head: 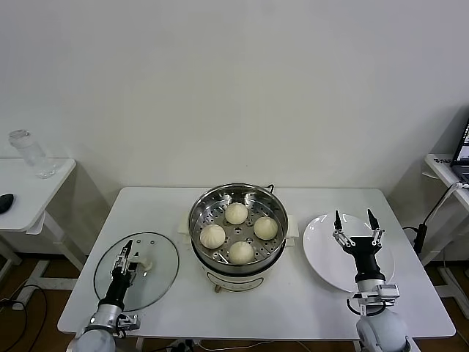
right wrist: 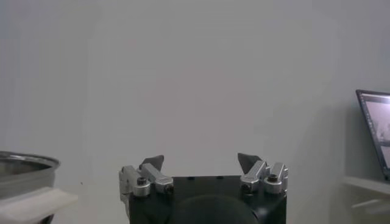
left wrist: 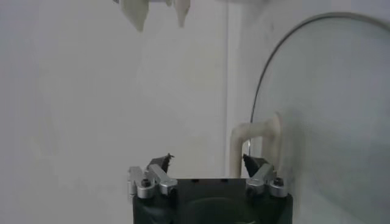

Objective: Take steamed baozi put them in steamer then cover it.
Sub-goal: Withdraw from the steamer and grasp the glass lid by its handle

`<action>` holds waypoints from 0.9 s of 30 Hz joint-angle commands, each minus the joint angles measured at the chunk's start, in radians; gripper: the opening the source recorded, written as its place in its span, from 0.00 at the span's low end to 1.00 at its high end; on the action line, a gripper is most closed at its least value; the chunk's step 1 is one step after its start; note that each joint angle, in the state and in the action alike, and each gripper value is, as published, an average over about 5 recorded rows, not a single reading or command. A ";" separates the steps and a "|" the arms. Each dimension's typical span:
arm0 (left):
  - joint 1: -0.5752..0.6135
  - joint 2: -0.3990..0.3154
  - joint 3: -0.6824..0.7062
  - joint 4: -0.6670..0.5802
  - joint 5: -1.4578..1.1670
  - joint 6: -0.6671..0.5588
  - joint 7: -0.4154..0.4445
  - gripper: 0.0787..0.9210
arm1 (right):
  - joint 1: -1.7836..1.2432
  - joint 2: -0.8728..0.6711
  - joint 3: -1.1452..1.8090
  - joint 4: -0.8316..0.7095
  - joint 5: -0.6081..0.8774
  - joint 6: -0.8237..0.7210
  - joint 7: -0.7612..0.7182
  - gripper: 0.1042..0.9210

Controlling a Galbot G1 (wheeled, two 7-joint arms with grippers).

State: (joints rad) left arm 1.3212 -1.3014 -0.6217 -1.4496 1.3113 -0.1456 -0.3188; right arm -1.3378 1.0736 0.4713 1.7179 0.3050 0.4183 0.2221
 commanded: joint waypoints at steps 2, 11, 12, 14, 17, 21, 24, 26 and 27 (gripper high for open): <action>-0.026 0.004 -0.001 0.037 -0.009 0.009 0.014 0.60 | 0.007 -0.003 -0.002 0.012 -0.001 -0.005 0.009 0.88; -0.017 0.007 -0.007 0.027 -0.033 -0.008 0.013 0.29 | 0.014 0.004 -0.011 0.011 -0.009 -0.006 0.011 0.88; -0.014 0.008 -0.008 0.018 -0.037 -0.012 0.012 0.26 | 0.014 0.004 -0.012 0.011 -0.010 -0.006 0.011 0.88; -0.004 0.010 -0.011 -0.006 -0.047 -0.014 0.012 0.19 | 0.016 0.006 -0.013 0.010 -0.013 -0.006 0.012 0.88; 0.015 0.017 -0.024 -0.068 -0.074 -0.010 0.013 0.14 | 0.017 0.011 -0.018 0.008 -0.020 -0.005 0.012 0.88; 0.032 0.041 -0.073 -0.216 -0.125 0.026 0.025 0.13 | 0.018 0.018 -0.024 0.007 -0.027 -0.005 0.012 0.88; 0.030 0.078 -0.114 -0.352 -0.176 0.095 0.060 0.13 | 0.020 0.021 -0.027 0.003 -0.032 -0.006 0.012 0.88; 0.028 0.108 -0.127 -0.451 -0.212 0.160 0.106 0.13 | 0.022 0.023 -0.027 -0.003 -0.037 -0.010 0.014 0.88; 0.028 0.123 -0.126 -0.500 -0.224 0.195 0.135 0.13 | 0.023 0.024 -0.026 -0.007 -0.041 -0.014 0.016 0.88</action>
State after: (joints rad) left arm 1.3379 -1.2596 -0.6801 -1.5747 1.2127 -0.1207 -0.2876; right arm -1.3170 1.0932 0.4455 1.7210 0.2764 0.4116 0.2343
